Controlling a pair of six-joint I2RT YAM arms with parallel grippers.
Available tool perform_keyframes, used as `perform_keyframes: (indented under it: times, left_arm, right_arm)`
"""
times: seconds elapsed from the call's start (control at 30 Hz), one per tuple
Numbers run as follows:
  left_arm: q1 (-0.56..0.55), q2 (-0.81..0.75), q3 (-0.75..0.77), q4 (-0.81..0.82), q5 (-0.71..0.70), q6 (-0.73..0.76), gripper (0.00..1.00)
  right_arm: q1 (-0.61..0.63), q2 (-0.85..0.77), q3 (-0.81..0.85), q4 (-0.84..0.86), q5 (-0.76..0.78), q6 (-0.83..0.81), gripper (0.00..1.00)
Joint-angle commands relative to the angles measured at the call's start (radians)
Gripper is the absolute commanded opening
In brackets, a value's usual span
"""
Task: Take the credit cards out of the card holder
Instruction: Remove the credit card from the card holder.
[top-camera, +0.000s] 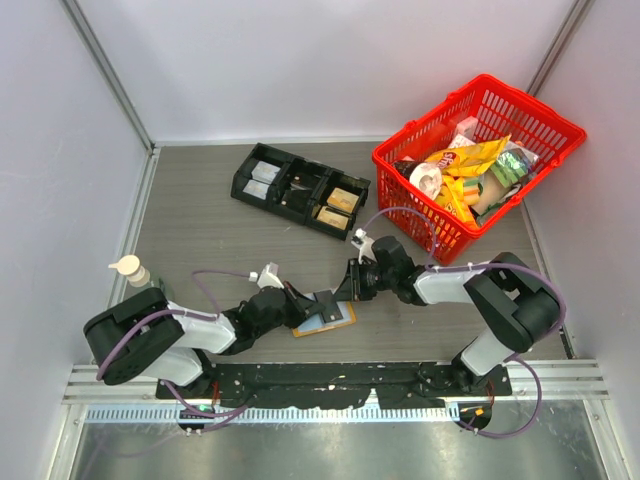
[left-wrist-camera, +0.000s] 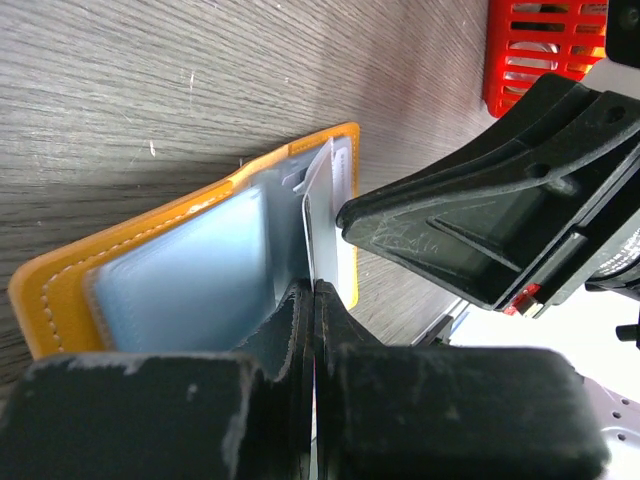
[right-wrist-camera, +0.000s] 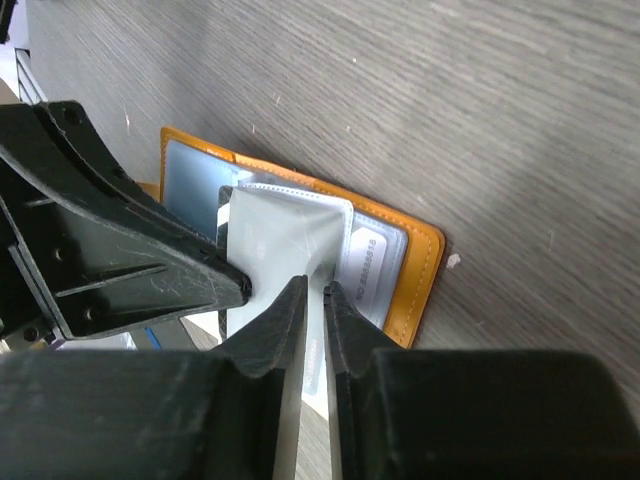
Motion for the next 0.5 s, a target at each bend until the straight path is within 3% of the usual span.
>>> perform_keyframes:
  times: [0.0,0.3,0.47]
  left_arm:
    - [0.005,0.015,0.014,0.001,0.004,0.032,0.00]
    - [0.005,-0.025,-0.032,-0.002,-0.032,-0.019,0.03]
    - [0.005,-0.057,-0.053,0.005,-0.041,-0.043,0.10]
  right_arm:
    - [0.007,0.042,-0.002,0.071,-0.028,-0.003,0.16]
    - [0.006,0.057,-0.056,-0.057,0.056,-0.040,0.01]
    - [0.004,0.059,-0.091,-0.084,0.077,-0.063,0.01]
